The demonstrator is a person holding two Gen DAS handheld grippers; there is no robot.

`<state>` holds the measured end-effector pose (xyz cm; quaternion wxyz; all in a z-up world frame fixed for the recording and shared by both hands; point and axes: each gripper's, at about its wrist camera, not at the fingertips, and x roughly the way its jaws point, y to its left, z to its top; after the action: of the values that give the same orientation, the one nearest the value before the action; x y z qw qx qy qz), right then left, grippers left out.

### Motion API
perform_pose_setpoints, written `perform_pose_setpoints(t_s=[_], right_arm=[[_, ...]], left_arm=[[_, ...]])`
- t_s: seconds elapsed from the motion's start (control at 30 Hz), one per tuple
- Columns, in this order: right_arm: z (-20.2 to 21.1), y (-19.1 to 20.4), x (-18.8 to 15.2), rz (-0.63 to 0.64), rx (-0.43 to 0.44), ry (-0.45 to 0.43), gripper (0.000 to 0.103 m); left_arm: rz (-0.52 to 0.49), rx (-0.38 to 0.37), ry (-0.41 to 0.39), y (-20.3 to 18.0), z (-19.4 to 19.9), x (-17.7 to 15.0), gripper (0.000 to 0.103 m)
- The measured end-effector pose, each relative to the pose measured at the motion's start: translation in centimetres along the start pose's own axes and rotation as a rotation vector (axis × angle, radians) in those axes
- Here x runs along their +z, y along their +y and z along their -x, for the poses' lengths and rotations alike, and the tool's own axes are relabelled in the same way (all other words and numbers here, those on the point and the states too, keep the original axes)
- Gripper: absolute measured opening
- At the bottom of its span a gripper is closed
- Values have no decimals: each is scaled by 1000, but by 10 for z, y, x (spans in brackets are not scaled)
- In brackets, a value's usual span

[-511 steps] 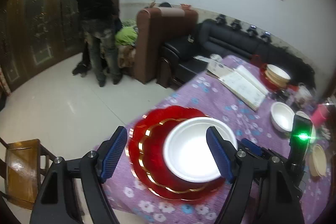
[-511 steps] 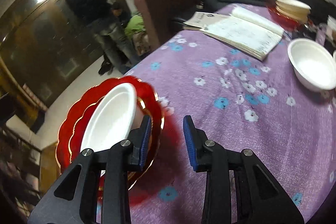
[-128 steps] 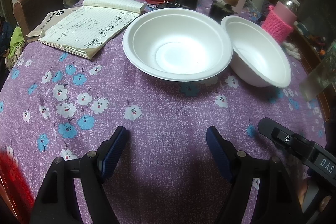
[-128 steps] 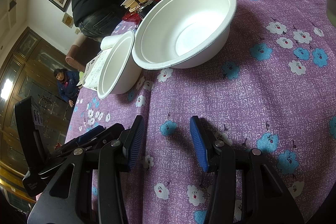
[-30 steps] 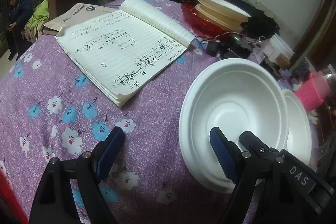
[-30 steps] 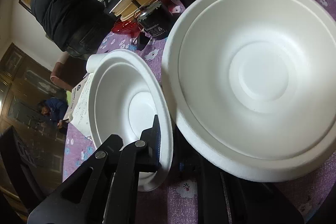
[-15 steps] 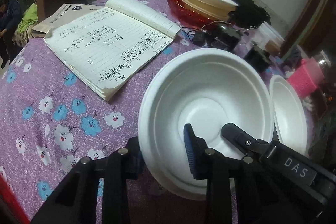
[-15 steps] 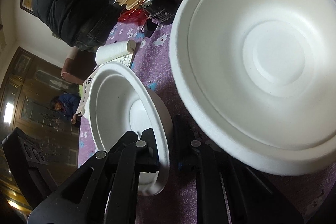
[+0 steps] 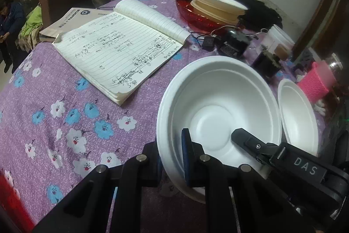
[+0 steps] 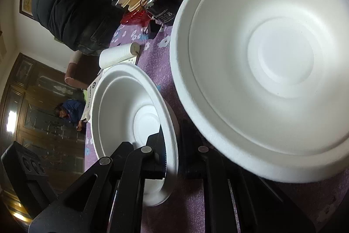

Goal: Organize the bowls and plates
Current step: 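Close the left tool on the white bowl rim while the right tool holds it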

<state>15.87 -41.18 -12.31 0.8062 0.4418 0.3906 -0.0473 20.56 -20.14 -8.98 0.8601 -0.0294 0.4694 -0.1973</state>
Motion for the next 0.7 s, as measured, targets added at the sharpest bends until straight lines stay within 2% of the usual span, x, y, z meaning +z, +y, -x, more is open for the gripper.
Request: perform_pose_setpoints(t_s=[0.23,0.43,0.7], right_arm=[[3,-4,-9,-36,20,57,12],[9,-3,-20,-27,6,70,12],[14,-10,-18,-25,2,62,11]], left_arm=[[3,10,4,1,14,-10,12],[-10,20,16,0,21,-22,12],[-41,0,23,-6,17,-23,13]])
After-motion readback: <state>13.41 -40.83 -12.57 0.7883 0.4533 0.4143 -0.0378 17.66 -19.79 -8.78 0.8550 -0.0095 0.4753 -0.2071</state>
